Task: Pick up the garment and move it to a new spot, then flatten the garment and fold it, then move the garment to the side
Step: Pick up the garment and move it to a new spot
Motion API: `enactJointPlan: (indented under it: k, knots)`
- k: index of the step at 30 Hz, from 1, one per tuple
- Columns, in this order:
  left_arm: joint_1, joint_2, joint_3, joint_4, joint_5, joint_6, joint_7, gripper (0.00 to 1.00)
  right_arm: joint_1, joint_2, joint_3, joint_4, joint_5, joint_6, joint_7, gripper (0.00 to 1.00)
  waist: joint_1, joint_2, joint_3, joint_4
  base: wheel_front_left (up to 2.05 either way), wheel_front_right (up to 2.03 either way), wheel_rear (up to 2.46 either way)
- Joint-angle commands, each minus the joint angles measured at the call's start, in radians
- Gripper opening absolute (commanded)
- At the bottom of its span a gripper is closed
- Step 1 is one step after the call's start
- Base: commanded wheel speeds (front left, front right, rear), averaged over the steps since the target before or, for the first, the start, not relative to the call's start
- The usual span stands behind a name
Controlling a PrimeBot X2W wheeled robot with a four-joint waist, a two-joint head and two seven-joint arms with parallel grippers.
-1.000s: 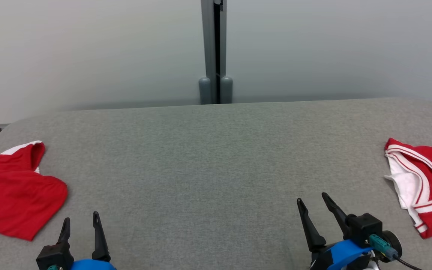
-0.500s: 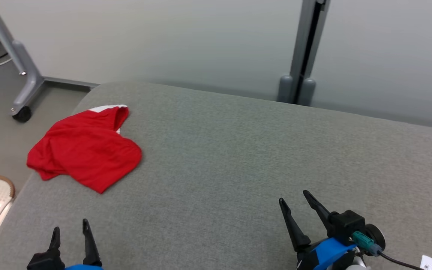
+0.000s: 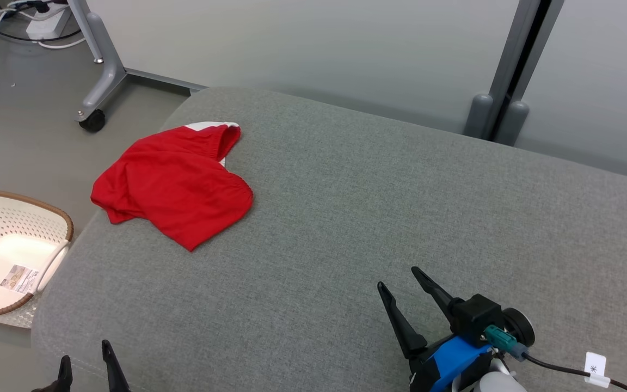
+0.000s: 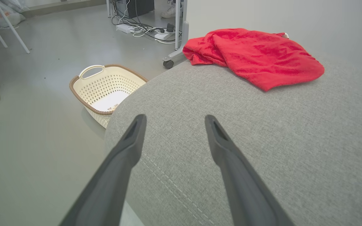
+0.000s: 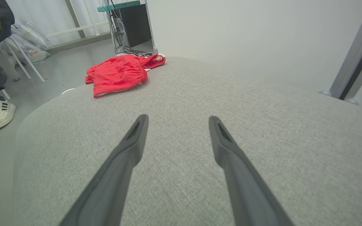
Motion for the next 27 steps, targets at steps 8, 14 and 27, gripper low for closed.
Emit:
enactJointPlan:
  k: [8,14,27]
  knots:
    - [-0.149,0.009,0.026,0.085,-0.034,-0.046,-0.005,1.00,-0.060,-0.003,0.007,-0.008,-0.048,0.000,-0.003,1.00,0.0000,0.0000,0.090,-0.052,0.00,0.00,0.00]
    - [-0.339,0.048,0.045,0.195,-0.041,-0.098,-0.005,1.00,-0.115,-0.004,0.012,-0.036,-0.097,0.000,-0.003,1.00,0.0000,0.0000,0.192,-0.110,0.00,0.00,0.00]
    - [-0.710,0.205,0.015,0.488,-0.045,-0.172,0.007,1.00,-0.193,-0.004,-0.021,-0.107,-0.157,0.000,-0.003,1.00,0.0000,0.0000,0.380,-0.224,0.00,0.00,0.00]
